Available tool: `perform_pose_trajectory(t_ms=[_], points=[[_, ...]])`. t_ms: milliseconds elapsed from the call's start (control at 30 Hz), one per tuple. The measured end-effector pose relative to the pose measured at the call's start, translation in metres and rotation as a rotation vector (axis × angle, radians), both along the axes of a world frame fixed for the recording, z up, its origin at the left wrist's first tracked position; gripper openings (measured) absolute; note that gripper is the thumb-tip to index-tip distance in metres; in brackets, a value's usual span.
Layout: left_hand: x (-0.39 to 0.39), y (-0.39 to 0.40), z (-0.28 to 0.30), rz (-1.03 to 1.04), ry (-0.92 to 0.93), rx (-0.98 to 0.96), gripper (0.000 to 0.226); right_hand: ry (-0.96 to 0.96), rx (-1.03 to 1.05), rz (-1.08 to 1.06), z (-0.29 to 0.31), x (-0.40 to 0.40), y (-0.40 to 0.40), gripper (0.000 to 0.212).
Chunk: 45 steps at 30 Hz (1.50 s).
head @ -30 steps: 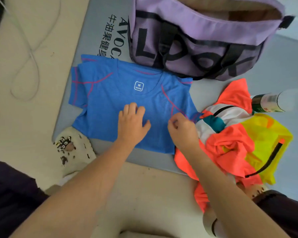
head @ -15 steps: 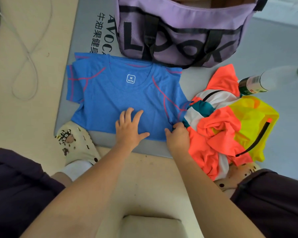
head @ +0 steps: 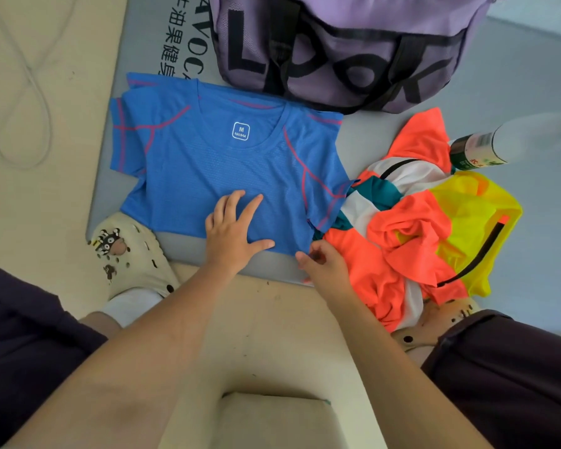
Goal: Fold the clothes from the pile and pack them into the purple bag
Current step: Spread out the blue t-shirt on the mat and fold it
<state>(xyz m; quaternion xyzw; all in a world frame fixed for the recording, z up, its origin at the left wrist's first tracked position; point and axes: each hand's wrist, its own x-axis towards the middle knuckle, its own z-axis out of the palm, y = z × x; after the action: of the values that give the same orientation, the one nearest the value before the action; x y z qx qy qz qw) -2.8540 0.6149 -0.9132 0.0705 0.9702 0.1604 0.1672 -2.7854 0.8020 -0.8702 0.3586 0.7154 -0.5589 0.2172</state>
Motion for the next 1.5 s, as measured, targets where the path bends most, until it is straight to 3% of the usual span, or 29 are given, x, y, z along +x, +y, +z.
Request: perform_pose_trajectory(t_ms=[100, 167, 267, 467, 800, 1067, 1333, 1500], points=[[0.0, 0.0, 0.0, -0.003, 0.0, 0.005, 0.095, -0.096, -0.141, -0.115, 0.003, -0.01, -0.002, 0.005], [0.0, 0.0, 0.001, -0.006, -0.006, 0.002, 0.095, -0.148, -0.151, -0.106, 0.003, -0.013, 0.0, 0.003], [0.0, 0.0, 0.001, -0.001, -0.006, 0.002, 0.095, -0.173, -0.124, -0.162, 0.004, -0.008, 0.006, 0.017], [-0.001, 0.0, 0.005, -0.008, -0.031, -0.002, 0.094, -0.147, -0.182, -0.432, 0.012, -0.017, 0.005, 0.019], [-0.01, -0.009, 0.008, -0.064, -0.094, 0.037, 0.094, -0.19, -0.186, -0.399, 0.008, -0.011, -0.007, 0.009], [-0.009, -0.007, 0.007, -0.061, -0.069, 0.032, 0.096, -0.194, -0.336, -0.666, 0.011, -0.014, -0.003, 0.014], [-0.008, -0.008, 0.006, -0.062, -0.073, 0.023, 0.097, -0.373, -0.207, -0.294, 0.013, -0.026, 0.003, 0.011], [-0.008, -0.008, 0.006, -0.061, -0.078, 0.027, 0.097, -0.422, 0.005, -0.078, 0.003, -0.034, -0.002, 0.033]])
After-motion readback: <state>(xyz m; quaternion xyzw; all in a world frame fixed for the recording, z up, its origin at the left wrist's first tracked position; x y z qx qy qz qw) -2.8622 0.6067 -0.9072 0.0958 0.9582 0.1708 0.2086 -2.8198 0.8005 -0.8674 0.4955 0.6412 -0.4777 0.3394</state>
